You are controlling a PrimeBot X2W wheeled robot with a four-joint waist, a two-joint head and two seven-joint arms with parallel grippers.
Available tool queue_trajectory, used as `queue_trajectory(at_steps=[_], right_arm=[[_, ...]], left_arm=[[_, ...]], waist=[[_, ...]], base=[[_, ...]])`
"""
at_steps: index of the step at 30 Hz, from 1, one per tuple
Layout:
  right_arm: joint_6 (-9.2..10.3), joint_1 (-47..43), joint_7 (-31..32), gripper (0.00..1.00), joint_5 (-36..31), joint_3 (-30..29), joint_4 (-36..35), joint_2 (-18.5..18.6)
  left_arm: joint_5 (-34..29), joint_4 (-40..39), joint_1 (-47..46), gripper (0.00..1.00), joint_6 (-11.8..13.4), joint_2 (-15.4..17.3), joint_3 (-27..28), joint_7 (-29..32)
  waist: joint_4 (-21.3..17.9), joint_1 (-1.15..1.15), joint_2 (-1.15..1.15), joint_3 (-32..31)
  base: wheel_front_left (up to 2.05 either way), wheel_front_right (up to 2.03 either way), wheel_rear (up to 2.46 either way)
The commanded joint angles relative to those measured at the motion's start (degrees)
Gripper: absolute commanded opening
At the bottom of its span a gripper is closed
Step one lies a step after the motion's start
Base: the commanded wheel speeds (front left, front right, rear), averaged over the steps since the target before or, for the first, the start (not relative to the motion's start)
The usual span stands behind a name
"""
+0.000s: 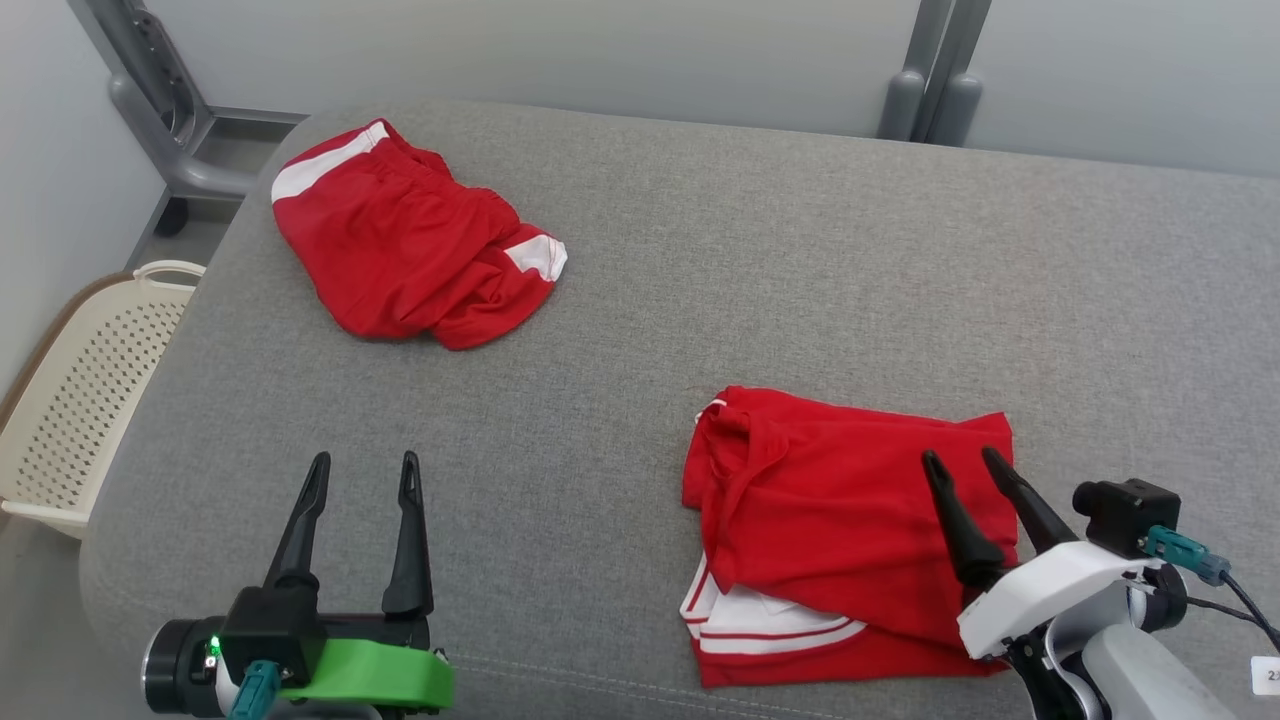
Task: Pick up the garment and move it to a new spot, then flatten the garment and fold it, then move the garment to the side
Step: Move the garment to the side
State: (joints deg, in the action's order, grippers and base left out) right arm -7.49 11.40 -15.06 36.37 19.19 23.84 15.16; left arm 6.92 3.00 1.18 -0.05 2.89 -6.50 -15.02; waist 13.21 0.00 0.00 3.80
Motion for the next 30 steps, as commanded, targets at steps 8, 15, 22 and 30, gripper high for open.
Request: queue_trajectory(at_steps=[8, 15, 22, 30], right_arm=[[0.0, -1.7, -0.2, 1.0, -2.2, -5.2, 7.3, 0.5], [0.0, 0.3, 0.3, 1.0, -0.5, -3.7, 11.8, 0.6], [0.0, 3.1, 2.1, 1.0, 3.0, -0.4, 16.9, 0.5], [0.0, 6.8, 4.0, 1.0, 7.8, 4.2, 22.1, 0.9]], left_arm=[[-1.4, 0.2, 0.9, 1.0, -0.4, 0.0, 2.1, -0.1], [-1.5, 1.3, 0.7, 1.0, -0.7, 0.0, 4.0, -0.1], [-1.4, 1.9, 0.4, 1.0, -0.7, 0.0, 4.2, -0.1], [-0.7, 2.2, 0.1, 1.0, -0.7, 0.0, 3.8, -0.1]], waist=[[-2.2, 0.0, 0.0, -1.1], [-3.3, 0.0, 0.0, -1.7], [-3.4, 0.0, 0.0, -1.9], [-1.9, 0.0, 0.0, -1.4]], base=[[0.0, 0.0, 0.0], [0.0, 0.0, 0.0], [0.0, 0.0, 0.0], [0.0, 0.0, 0.0]])
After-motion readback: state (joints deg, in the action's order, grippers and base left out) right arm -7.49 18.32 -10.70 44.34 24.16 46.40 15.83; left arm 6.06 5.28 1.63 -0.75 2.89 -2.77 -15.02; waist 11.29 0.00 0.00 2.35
